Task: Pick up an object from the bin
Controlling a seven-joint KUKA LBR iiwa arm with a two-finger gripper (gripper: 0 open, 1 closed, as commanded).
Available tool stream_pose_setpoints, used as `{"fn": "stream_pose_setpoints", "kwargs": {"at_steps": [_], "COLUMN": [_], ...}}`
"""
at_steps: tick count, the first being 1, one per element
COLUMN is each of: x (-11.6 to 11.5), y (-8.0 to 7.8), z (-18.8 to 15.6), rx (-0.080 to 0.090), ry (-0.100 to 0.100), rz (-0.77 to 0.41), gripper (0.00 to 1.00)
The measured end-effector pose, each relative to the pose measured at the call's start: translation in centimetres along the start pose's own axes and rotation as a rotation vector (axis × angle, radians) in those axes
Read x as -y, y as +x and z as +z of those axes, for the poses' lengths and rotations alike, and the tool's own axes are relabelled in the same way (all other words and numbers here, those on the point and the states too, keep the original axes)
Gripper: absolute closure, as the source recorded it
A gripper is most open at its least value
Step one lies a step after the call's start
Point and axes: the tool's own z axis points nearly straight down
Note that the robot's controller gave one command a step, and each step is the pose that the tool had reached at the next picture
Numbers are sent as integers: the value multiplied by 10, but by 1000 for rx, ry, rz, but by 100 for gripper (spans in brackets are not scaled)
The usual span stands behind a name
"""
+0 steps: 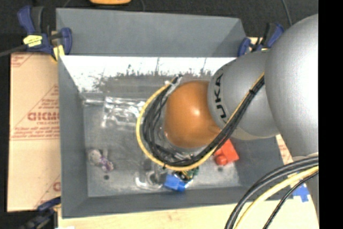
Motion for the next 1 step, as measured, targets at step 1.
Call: {"fn": "stream_pose_setpoints", "kwargs": {"at_steps": [1], "x": [5], "y": [-20], "z": [-131], "rx": [10], "ry": [2], "rz": [5], "gripper": [100]}}
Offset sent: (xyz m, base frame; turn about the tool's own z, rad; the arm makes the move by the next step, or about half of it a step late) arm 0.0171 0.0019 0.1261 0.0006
